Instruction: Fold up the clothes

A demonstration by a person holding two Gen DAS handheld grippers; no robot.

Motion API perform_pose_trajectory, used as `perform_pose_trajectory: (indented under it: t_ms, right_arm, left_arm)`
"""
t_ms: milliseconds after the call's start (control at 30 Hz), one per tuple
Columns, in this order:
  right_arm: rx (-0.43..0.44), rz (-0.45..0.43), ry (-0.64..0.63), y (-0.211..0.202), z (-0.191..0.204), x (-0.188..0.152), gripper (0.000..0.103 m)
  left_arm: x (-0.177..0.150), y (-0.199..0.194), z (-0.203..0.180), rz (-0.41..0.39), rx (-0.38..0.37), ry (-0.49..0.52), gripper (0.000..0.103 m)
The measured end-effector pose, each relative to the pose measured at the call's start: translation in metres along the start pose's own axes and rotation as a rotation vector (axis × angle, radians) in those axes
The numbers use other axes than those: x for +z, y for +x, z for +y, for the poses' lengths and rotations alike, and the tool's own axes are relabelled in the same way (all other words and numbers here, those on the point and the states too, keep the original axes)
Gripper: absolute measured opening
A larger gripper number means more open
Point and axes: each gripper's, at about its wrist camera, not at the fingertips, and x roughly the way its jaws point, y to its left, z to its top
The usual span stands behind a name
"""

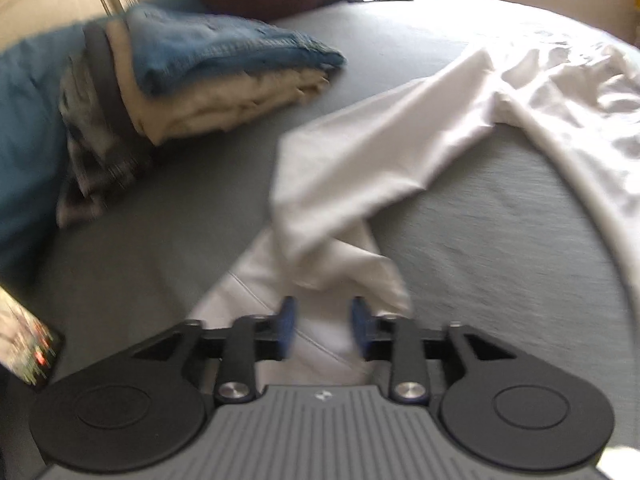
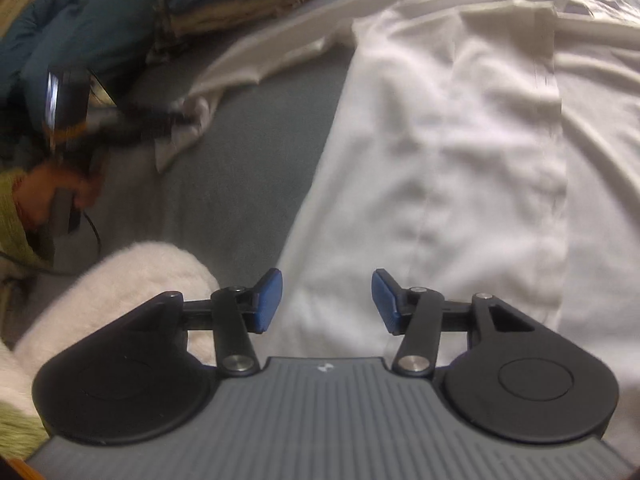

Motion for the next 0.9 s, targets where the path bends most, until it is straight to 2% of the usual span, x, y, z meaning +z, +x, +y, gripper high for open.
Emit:
perform_pose_trajectory:
  t_ms: [133,200,333,433,533,667,733,767,800,833,900]
  right_arm:
    - [0.050,-0.030,0.004,-0.016,-0.001,0.057,0.049]
    - [0.083,-0.042,-0.001,-0.018,0.003,0.087,0.049]
    - [0.149,-0.029,-0.071,-0.007,0.031,0.148,0.049]
    - [0.211,0.003,-0.093,0.020,0.058,0.193,0.049]
    - [0.232,0.000,-0.124,0.036,0.079,0.222,0.049]
    - [0.222,0.029,-0.117,0.067,0.094,0.251,0.049]
    - [0.233,0.044,-0.092,0.077,0.095,0.252,0.049]
    - [0.232,0.056,-0.075,0.082,0.094,0.250,0.049]
    - [0.221,0.069,-0.059,0.086,0.092,0.246,0.049]
    - [0.209,0.081,-0.043,0.090,0.091,0.243,0.049]
    - [0.182,0.100,-0.021,0.097,0.089,0.237,0.049]
  left_arm:
    - [-0.005,-0.023,0.005,0.085,-0.116,-0.102,0.046]
    - [-0.007,-0.028,0.016,0.134,-0.136,-0.198,0.046]
    - [-0.007,-0.022,0.061,0.195,-0.036,-0.463,0.047]
    - [-0.004,-0.007,0.100,0.217,0.012,-0.640,0.055]
    - [-0.002,0.017,0.119,0.244,0.008,-0.707,0.055]
    - [0.004,0.045,0.121,0.257,-0.004,-0.705,0.053]
    - [0.008,0.050,0.116,0.240,0.003,-0.678,0.044]
    - [0.010,0.052,0.113,0.231,0.007,-0.665,0.035]
    - [0.012,0.053,0.110,0.227,0.012,-0.648,0.009]
    - [0.014,0.053,0.107,0.230,0.019,-0.626,0.004]
    - [0.020,0.045,0.107,0.216,0.043,-0.611,0.002]
